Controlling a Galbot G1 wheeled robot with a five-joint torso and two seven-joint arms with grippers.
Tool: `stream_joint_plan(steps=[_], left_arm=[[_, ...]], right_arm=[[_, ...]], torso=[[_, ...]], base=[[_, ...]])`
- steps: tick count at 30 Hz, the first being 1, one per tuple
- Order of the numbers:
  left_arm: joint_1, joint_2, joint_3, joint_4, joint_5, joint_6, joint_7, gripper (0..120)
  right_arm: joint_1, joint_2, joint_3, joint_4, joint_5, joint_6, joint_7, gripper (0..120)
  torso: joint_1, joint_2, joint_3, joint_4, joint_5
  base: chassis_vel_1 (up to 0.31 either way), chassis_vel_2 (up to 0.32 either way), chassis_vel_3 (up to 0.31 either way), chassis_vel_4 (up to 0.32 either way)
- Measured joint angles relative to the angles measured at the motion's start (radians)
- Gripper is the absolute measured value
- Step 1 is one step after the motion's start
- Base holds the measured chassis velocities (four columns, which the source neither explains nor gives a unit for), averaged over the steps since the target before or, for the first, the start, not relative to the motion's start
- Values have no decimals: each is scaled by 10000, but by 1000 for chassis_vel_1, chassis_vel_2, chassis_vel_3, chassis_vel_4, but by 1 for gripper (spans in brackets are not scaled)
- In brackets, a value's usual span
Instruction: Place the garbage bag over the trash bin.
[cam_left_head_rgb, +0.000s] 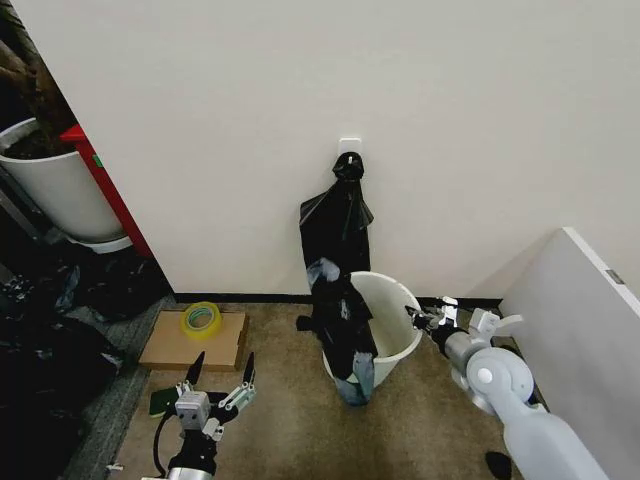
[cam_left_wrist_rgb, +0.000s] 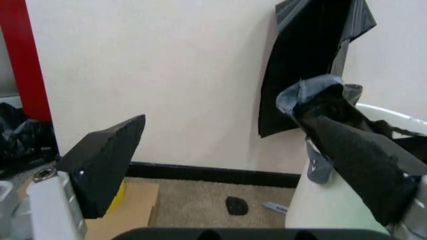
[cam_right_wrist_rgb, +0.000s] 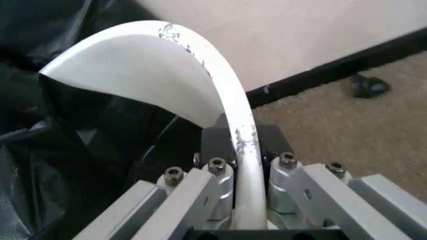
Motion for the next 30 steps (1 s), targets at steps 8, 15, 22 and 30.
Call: stream_joint_plan(steps=[8, 15, 22, 30], left_arm=[[71, -73, 24, -18, -7, -40, -20, 100], [124, -153, 49, 9, -4, -97, -25, 100], [173, -161, 48, -2, 10, -123, -27, 100], [203, -174, 89, 19, 35, -150, -27, 100]], right_arm=[[-1134, 636, -512, 686, -1388, 1122, 618, 2], [-1491, 1006, -1151, 488, -2046, 1927, 567, 2], [-1360, 1243, -1413, -74, -2191, 2188, 497, 2], [-1245, 1306, -1504, -424, -2326, 2272, 374, 2]], torso=[[0, 0, 0, 0, 1], [0, 0, 1, 0, 1], [0, 0, 1, 0, 1], [0, 1, 0, -2, -1]], base=[[0, 0, 0, 0], [0, 0, 0, 0], [0, 0, 0, 0], [0, 0, 0, 0]])
